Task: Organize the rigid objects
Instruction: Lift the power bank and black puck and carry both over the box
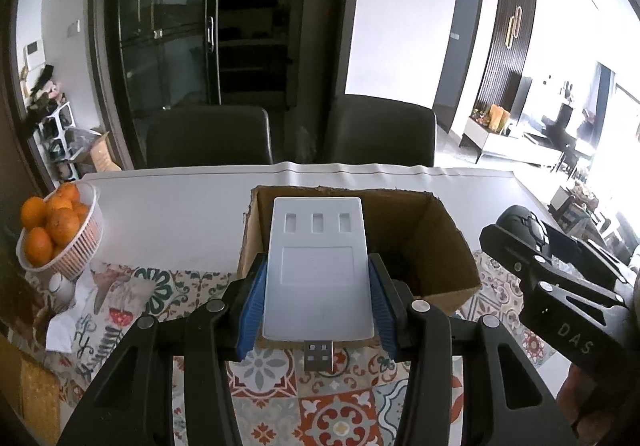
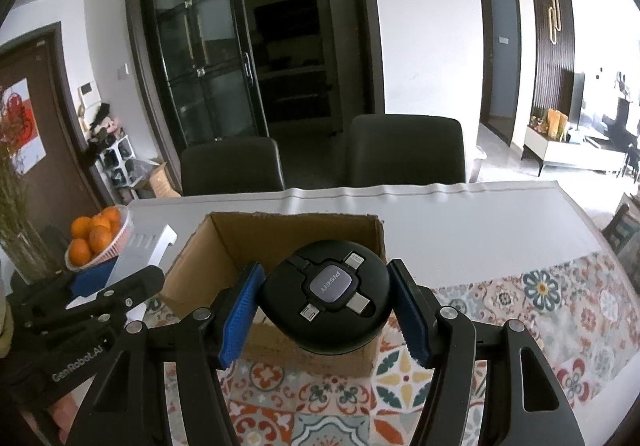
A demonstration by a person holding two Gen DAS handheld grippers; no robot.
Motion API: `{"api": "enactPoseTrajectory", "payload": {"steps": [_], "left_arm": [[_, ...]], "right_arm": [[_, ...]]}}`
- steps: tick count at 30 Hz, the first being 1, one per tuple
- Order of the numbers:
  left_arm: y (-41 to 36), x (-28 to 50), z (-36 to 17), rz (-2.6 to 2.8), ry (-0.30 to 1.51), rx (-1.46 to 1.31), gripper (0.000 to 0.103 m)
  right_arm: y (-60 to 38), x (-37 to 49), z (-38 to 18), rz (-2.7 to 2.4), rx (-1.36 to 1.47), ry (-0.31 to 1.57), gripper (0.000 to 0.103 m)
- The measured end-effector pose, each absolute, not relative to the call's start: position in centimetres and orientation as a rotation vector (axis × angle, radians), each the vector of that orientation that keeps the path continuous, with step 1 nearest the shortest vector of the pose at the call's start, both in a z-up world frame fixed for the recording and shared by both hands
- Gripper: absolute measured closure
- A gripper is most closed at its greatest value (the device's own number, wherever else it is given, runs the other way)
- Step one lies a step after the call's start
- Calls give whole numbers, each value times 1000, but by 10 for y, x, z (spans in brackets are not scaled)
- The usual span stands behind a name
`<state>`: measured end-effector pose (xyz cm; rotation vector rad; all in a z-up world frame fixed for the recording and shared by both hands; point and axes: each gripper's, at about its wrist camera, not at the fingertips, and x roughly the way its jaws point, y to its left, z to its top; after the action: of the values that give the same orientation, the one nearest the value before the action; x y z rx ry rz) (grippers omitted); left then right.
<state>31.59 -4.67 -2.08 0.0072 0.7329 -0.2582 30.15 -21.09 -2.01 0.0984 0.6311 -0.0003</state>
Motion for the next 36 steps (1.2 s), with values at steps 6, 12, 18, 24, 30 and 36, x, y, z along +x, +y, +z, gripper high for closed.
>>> {"api": "enactPoseTrajectory", "payload": {"steps": [6,12,18,24,30,36], "left_arm": [[-51,337,-20,-271,763,20,56],[-53,357,-27,-275,811,36,56],[-57,377,-33,-277,842,67,56],[-58,395,-46,-266,889,73,56],[-62,411,-62,-278,961,70,56],[-66,420,-76,-286,1016,77,56]], "right_arm": [[-211,320,-16,12,88,646,39],[-211,345,-20,35,81,699,39],[-210,365,-31,51,75,748,39],[-210,386,-39,59,51,793,39],[-210,402,-48,72,38,846,39],[-213,415,-65,90,53,916,39]]}}
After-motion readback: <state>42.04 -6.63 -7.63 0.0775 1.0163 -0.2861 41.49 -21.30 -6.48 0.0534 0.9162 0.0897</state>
